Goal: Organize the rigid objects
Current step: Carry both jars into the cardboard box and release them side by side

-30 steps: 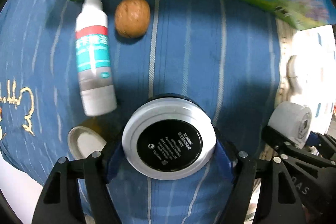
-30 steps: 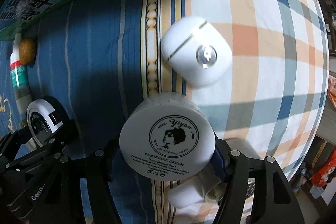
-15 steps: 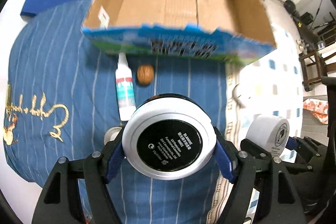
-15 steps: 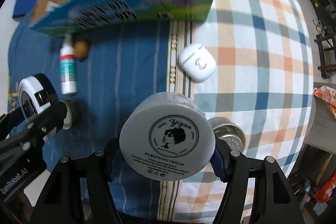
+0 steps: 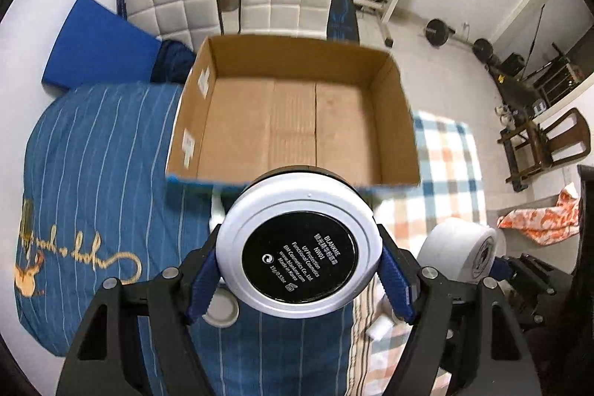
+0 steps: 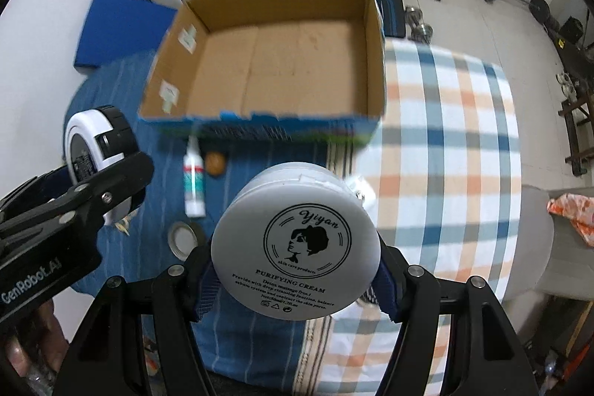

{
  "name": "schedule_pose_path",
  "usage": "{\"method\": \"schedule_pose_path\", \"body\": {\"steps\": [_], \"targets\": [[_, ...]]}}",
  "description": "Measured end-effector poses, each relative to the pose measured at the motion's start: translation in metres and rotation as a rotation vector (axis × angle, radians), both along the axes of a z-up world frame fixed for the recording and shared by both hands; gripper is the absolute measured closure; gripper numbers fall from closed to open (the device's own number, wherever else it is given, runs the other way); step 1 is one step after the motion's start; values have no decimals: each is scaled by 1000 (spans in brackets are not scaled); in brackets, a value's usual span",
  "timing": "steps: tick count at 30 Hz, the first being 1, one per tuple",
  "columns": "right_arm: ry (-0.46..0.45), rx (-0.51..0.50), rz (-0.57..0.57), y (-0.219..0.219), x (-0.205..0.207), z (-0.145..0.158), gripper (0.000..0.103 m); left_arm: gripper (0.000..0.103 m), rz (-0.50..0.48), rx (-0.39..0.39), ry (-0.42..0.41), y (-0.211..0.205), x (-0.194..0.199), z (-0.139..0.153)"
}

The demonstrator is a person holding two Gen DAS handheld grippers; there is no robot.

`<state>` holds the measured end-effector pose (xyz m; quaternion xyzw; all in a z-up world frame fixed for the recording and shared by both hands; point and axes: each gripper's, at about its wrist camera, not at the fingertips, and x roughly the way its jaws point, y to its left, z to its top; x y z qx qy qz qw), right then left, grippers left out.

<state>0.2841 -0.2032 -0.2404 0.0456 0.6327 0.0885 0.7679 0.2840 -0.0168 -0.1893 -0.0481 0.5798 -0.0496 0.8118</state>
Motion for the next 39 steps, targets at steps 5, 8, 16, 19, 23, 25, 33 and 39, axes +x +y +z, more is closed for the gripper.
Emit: {"method": "schedule_pose_path", "body": {"steps": [5, 8, 16, 19, 23, 25, 33, 39], "targets": [[-20, 18, -7, 2, 43, 6, 34, 30, -15, -12, -14, 3, 46, 4], [-24, 11, -17, 2, 78, 2, 34, 30, -27, -9, 8, 4, 85, -6], [21, -23, -18, 12, 184, -44, 34, 30, -38, -73, 185, 12, 187, -79], [66, -39, -12, 18, 221, -76, 34, 30, -34, -75, 269, 13, 220, -118], [123, -63, 0, 23, 256, -118, 33, 30, -25, -88, 387, 13, 253, -167], [152, -84, 11, 24, 269, -138, 33, 30, -17, -83, 430, 13, 265, -188], [204, -148, 37, 29, 301, -182, 33, 29, -34, -76, 492, -2, 287, -221], [232, -156, 39, 24, 315, -199, 33, 29, -31, -50, 524, -9, 289, -233]]}}
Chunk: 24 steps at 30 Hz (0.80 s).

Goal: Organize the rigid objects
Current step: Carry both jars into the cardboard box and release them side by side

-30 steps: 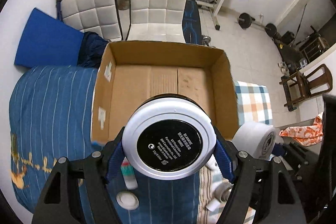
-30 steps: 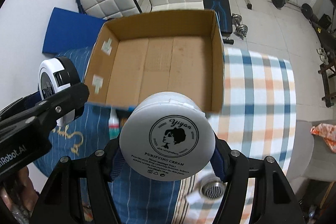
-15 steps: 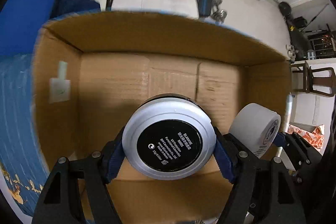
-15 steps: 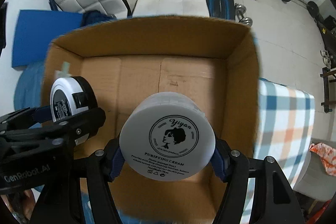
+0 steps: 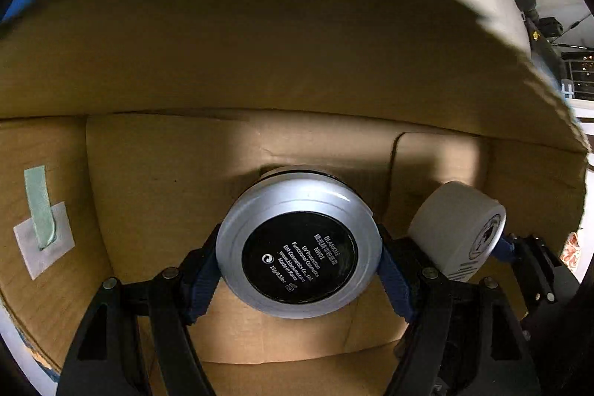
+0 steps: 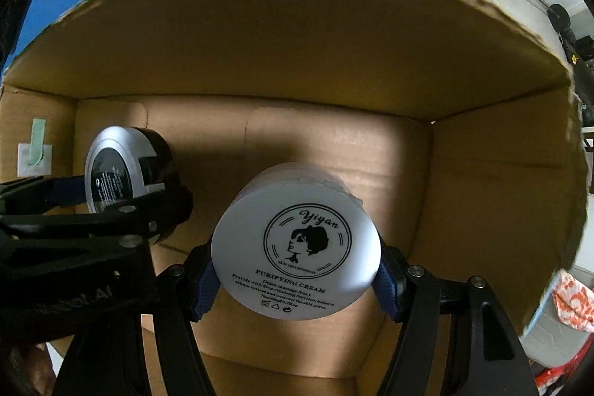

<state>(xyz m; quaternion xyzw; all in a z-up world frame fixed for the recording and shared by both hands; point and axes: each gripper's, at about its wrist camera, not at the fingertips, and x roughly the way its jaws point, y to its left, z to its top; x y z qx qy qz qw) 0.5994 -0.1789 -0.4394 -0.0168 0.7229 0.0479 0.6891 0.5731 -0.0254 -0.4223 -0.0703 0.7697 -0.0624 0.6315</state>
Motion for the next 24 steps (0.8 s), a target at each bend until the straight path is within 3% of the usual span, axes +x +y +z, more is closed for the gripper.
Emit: {"method": "schedule_pose_path", "body": {"steps": [10, 15, 24], "targets": [[50, -1, -16, -1, 9, -14, 31, 28, 7, -4, 25, -7, -7, 13], [46, -4, -22, -3, 6, -2, 27, 28, 26, 6, -3, -1, -19, 34], [-25, 21, -39, -7, -35, 37, 1, 7, 50, 77, -138, 21, -76, 86]]}}
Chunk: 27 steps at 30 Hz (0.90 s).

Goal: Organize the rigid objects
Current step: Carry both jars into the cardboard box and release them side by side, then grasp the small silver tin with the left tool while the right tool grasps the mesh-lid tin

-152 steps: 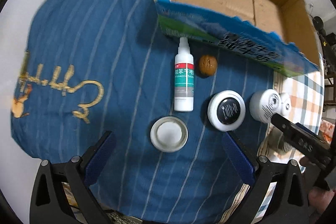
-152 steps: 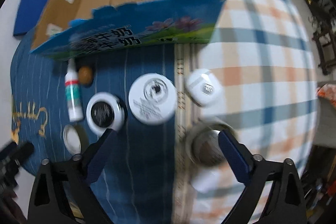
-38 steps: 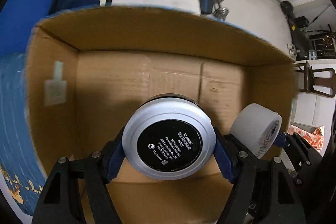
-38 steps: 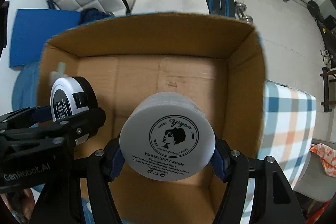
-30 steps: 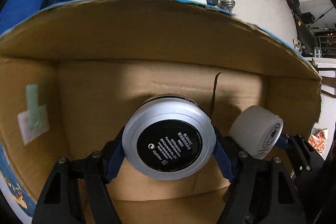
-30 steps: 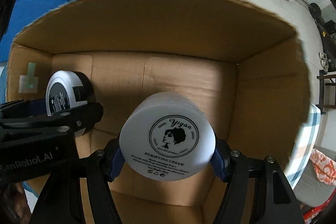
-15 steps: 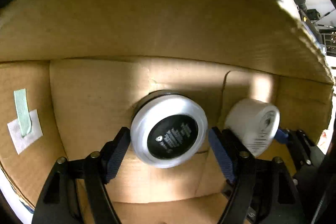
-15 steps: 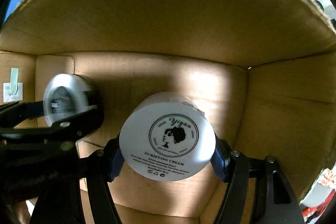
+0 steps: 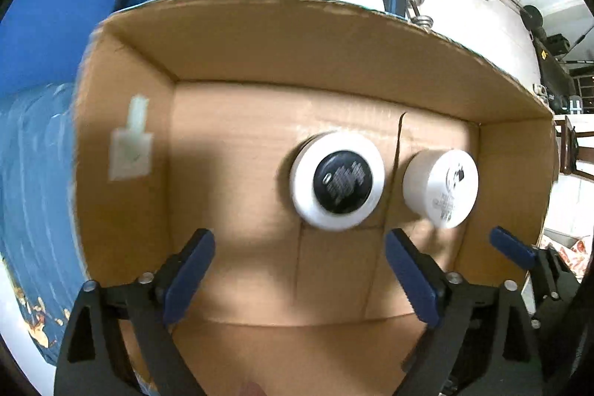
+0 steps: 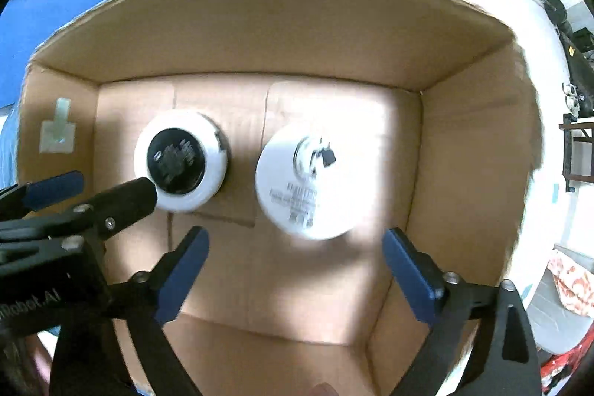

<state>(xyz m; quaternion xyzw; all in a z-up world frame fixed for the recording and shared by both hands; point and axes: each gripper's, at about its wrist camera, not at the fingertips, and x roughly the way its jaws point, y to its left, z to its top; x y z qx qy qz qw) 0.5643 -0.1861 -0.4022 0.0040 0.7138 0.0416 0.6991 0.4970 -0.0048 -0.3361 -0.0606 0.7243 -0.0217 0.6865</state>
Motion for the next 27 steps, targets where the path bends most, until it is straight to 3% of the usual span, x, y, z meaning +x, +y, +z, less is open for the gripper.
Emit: {"method": "schedule_pose_path", "body": {"steps": [7, 10, 12, 17, 27], "targets": [[-104, 8, -56, -7, -63, 31, 0, 2, 27, 5, -114, 13, -64, 44], [-144, -8, -66, -12, -85, 44, 0, 2, 26, 23, -177, 15, -81, 64], [-167, -11, -71, -13, -87, 52, 0, 2, 25, 45, -220, 17, -65, 68], [-227, -3, -85, 8, -120, 86, 0, 2, 15, 64, -318, 19, -99, 98], [-356, 22, -83, 6, -181, 153, 0, 2, -2, 62, -409, 21, -158, 133]]}}
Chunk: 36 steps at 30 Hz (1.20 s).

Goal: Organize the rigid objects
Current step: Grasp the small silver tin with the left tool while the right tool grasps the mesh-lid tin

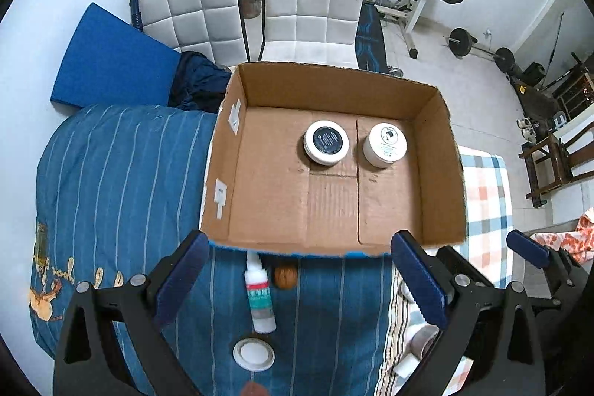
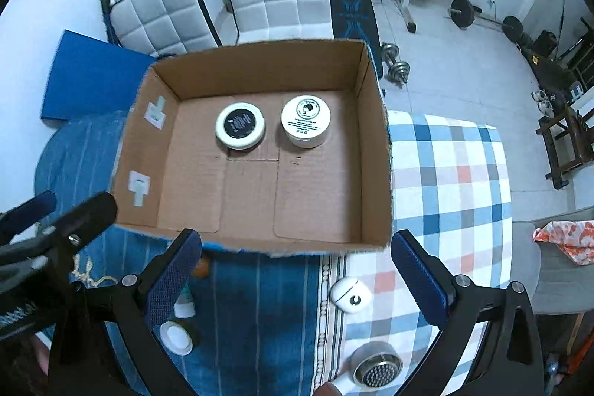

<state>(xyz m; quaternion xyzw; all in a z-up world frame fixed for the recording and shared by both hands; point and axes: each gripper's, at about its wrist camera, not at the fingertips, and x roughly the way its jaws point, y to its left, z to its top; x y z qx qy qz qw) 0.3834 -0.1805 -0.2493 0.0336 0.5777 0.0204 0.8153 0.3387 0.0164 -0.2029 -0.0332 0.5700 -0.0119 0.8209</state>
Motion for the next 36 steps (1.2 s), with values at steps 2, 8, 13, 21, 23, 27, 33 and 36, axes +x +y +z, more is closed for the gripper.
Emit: {"method": "schedule_pose_path", "body": {"steps": [2, 8, 13, 21, 23, 27, 33, 36], "targets": [[-7, 6, 6, -3, -10, 5, 0, 2, 7, 1, -2, 6, -14, 4], [89, 4, -20, -38, -59, -21, 0, 2, 10, 55, 70, 22, -65, -23], [265, -27, -114, -83, -105, -92, 0, 2, 60, 27, 221, 40, -98, -83], [490, 14, -208, -119, -150, -197, 0, 2, 110, 7, 434, 48, -117, -180], [517, 50, -222, -121, -154, -211, 0, 2, 112, -7, 484, 46, -119, -201], [525, 90, -260, -126, -157, -226, 8, 2, 112, -20, 547, 43, -122, -234], [522, 50, -268, -125, -157, -233, 29, 15, 128, -8, 560, 41, -124, -255], [520, 33, -258, -123, -159, -231, 30, 27, 134, -2, 555, 41, -126, -259]]}}
